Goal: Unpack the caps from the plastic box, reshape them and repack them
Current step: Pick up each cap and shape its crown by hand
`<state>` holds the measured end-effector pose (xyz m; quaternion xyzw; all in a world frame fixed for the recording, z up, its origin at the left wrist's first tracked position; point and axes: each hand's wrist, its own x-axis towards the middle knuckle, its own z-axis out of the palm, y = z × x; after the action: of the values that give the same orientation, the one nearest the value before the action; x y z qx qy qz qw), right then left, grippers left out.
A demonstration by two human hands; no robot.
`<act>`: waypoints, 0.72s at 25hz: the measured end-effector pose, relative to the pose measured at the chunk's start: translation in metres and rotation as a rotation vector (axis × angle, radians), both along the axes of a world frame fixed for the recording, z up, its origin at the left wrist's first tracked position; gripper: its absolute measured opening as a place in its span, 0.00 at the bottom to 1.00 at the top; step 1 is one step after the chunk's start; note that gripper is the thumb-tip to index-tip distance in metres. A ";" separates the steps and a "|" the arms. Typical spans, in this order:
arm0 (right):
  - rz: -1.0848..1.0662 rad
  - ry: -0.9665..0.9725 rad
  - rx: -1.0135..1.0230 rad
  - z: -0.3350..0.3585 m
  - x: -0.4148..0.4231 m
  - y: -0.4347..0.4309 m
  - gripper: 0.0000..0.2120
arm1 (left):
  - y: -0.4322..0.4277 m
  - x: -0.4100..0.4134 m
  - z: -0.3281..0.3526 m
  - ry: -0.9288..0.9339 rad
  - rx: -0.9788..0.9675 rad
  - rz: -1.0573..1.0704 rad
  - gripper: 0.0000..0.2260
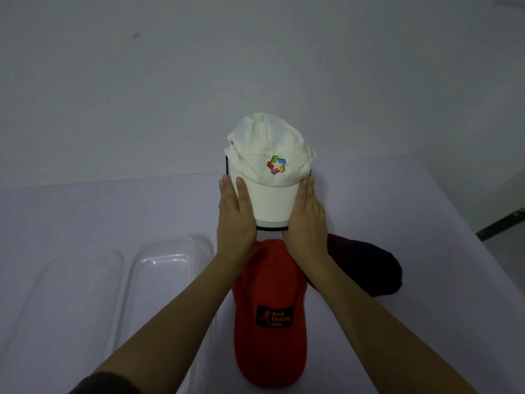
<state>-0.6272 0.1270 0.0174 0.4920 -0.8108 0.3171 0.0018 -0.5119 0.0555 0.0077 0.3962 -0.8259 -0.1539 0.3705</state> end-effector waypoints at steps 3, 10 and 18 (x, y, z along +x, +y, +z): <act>0.127 -0.138 -0.039 0.005 0.000 -0.003 0.37 | 0.003 -0.001 0.003 0.059 0.011 -0.066 0.21; 0.393 -0.642 -0.048 0.001 -0.004 -0.004 0.34 | 0.009 0.003 0.009 0.294 0.324 -0.245 0.25; 0.484 -0.905 0.005 0.013 0.013 0.005 0.33 | 0.019 0.002 0.016 0.391 0.436 -0.279 0.24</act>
<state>-0.6146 0.1317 0.0301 0.4791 -0.5940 0.4875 -0.4242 -0.5102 0.0749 0.0238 0.3123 -0.7329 -0.4497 0.4038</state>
